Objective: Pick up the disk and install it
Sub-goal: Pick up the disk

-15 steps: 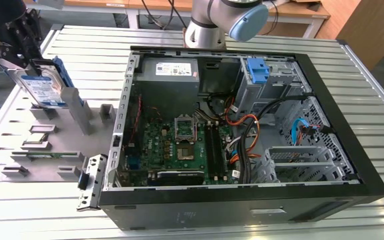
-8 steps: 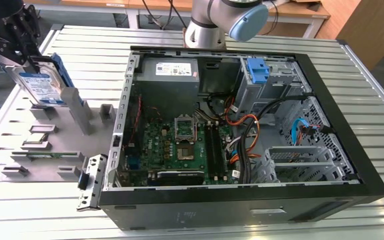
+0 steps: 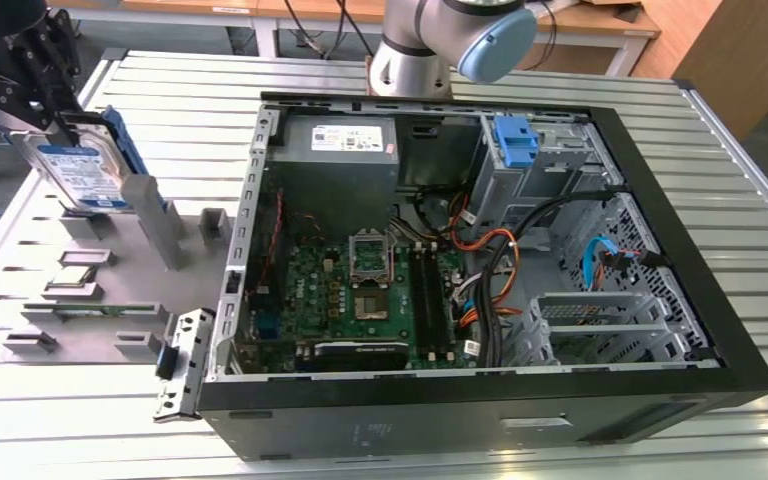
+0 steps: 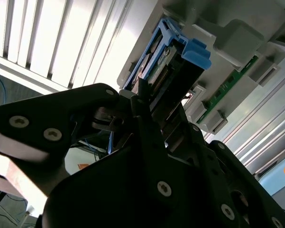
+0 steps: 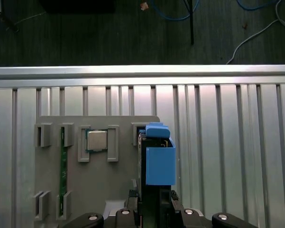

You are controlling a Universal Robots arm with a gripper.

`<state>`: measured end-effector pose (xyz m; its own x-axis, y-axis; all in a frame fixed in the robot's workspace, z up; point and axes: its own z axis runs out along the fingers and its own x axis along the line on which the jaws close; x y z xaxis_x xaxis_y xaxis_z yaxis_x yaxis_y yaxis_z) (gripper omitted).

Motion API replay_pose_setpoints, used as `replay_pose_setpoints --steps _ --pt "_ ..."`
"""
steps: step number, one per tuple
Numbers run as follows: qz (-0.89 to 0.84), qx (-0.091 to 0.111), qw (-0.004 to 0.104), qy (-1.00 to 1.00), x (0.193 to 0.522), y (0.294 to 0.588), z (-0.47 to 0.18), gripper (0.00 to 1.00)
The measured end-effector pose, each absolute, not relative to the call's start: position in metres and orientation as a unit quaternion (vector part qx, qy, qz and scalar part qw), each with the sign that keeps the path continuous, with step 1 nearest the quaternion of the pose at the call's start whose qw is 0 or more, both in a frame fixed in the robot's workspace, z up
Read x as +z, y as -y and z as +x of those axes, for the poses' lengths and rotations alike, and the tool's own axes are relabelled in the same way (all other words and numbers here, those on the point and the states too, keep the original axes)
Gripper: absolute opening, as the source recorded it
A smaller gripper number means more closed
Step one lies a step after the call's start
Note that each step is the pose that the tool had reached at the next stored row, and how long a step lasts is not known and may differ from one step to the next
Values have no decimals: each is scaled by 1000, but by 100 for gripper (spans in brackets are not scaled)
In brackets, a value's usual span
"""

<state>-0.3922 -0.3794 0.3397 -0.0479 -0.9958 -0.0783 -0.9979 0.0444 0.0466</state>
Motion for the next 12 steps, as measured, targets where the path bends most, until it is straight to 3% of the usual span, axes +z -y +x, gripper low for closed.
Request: replay_pose_setpoints --steps 12 --pt "-690 44 12 -722 354 379 -392 35"
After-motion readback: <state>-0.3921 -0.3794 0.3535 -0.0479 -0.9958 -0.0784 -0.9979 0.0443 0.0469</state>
